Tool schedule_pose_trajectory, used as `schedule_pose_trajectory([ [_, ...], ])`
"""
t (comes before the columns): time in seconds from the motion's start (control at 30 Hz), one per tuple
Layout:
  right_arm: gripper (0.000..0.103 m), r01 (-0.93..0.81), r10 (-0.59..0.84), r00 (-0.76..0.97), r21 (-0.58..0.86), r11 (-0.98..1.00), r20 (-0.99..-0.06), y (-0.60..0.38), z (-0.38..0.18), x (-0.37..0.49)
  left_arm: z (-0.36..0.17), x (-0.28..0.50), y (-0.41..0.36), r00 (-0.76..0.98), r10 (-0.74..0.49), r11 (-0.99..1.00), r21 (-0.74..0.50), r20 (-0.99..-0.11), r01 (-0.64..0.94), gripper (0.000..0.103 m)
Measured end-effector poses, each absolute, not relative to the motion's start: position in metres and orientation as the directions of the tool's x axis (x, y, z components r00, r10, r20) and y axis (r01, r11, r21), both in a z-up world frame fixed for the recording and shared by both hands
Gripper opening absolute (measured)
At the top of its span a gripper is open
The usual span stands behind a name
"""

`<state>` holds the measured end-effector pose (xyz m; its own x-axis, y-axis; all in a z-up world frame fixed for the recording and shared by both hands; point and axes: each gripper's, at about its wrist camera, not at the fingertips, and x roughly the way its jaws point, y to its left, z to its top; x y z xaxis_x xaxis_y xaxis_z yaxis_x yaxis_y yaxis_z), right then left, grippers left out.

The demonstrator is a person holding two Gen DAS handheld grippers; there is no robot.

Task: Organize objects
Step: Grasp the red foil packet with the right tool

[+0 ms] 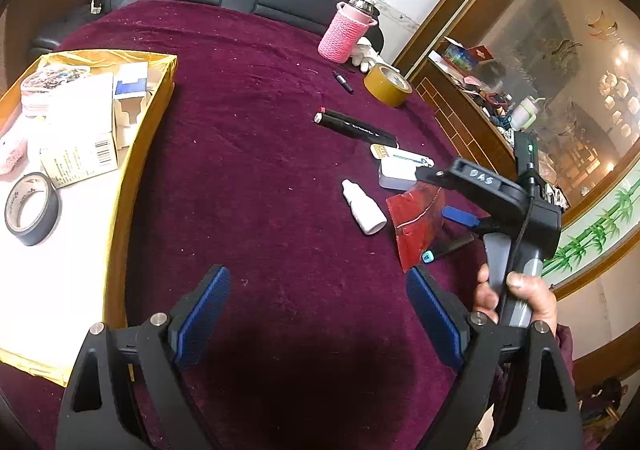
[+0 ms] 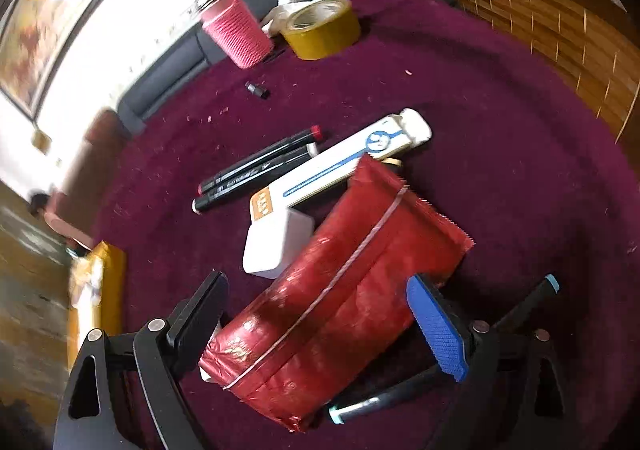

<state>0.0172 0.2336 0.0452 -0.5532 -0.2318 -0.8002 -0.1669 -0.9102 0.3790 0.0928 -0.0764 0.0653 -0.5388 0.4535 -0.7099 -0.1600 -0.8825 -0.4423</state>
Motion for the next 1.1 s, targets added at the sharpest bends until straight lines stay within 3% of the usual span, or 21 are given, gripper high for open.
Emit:
schedule_pose_trajectory([
  [0.2,0.102,-0.209,-0.072,-0.482,0.194,-0.958,-0.873,0.211,0.033,0.017,0.067,0.090,-0.071,-0.535,0.450,-0.886,-0.432,-0.715,-0.168,0.089],
  [0.33,0.102,-0.296,-0.111,-0.460,0.270,-0.916,-0.881,0.238,0.022,0.019,0.070,0.086,-0.074,-0.538,0.449,-0.886,-0.435,-0.713,-0.163,0.089],
  [0.47,0.084,-0.225,-0.156,-0.470,0.289,-0.930,-0.869,0.242,0.024,0.025,0.081,0.073,-0.063,-0.562,0.427,-0.901,-0.387,-0.708,-0.196,0.089],
  [0.63,0.074,-0.185,-0.160,-0.477,0.277,-0.943,-0.864,0.246,0.027,0.034,0.080,0.046,-0.031,-0.565,0.384,-0.923,-0.314,-0.730,-0.221,0.088],
  [1.03,0.074,-0.147,-0.257,-0.528,0.385,-0.911,-0.809,0.261,0.023,0.041,0.022,-0.010,0.036,-0.494,0.238,-0.965,-0.148,-0.836,-0.215,0.088],
  [1.1,0.074,-0.141,-0.277,-0.534,0.407,-0.903,-0.799,0.264,0.022,0.043,0.017,-0.014,0.043,-0.491,0.231,-0.963,-0.127,-0.840,-0.236,0.080],
])
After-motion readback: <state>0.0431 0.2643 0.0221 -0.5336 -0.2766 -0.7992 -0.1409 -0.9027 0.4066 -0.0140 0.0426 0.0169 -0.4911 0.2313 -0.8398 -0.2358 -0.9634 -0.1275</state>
